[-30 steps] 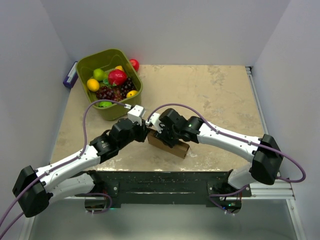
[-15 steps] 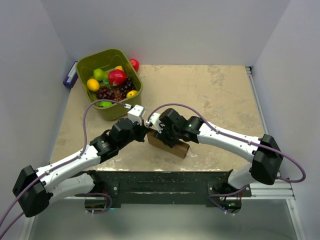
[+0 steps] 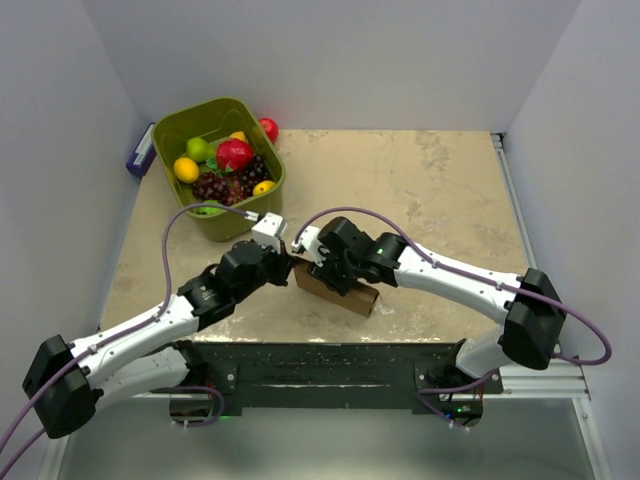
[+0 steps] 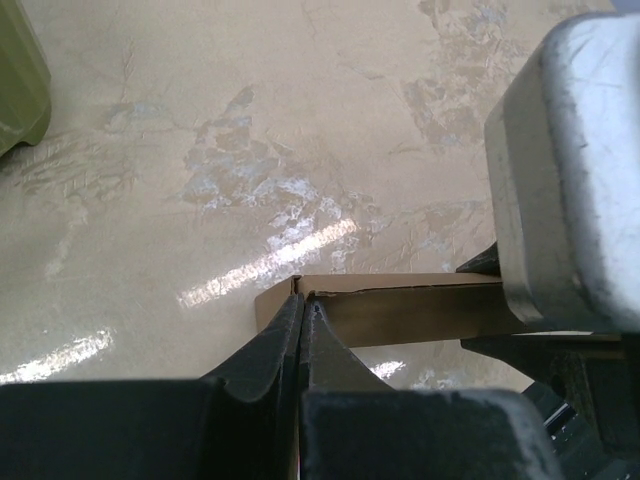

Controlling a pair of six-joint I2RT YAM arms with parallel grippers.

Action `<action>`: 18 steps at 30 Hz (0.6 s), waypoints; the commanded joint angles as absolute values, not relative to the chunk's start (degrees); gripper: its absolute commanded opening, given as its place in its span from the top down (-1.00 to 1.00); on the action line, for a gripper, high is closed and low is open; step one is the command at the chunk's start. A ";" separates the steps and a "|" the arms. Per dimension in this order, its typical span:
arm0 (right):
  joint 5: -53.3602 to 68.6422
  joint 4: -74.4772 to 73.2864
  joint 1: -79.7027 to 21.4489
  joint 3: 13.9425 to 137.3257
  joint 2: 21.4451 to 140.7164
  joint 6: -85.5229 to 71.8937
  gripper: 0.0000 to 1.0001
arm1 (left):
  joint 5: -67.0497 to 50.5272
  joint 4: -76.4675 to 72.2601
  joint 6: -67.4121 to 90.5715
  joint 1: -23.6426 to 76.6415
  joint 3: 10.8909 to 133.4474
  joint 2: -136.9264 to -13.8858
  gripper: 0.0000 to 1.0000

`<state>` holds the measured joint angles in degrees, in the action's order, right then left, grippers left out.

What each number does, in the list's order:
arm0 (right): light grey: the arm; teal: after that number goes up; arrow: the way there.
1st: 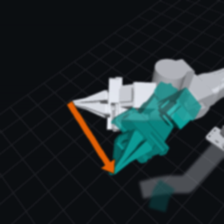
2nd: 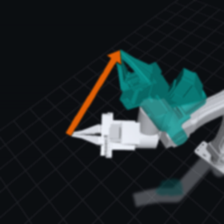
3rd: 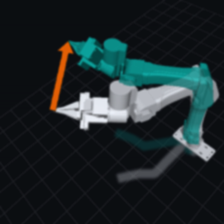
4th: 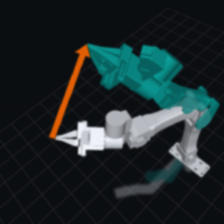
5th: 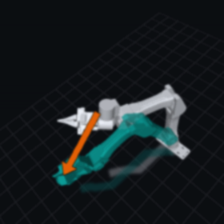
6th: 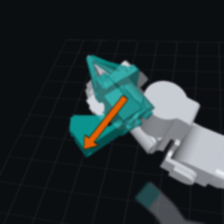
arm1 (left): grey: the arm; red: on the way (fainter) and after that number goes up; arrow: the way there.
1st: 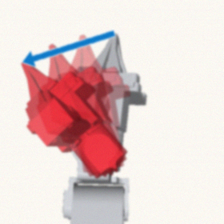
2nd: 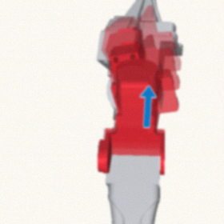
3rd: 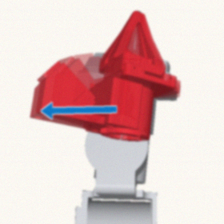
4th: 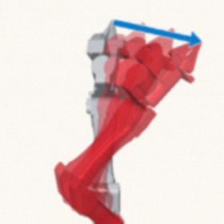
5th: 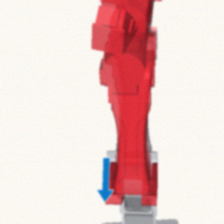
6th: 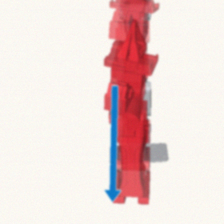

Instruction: Fold the paper box

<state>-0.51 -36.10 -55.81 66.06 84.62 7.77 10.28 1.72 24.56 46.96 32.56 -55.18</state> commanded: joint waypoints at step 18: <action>-3.43 -36.74 -55.63 66.01 82.18 4.58 0.82 | 13.53 -0.27 25.31 47.11 26.89 -54.05 1.00</action>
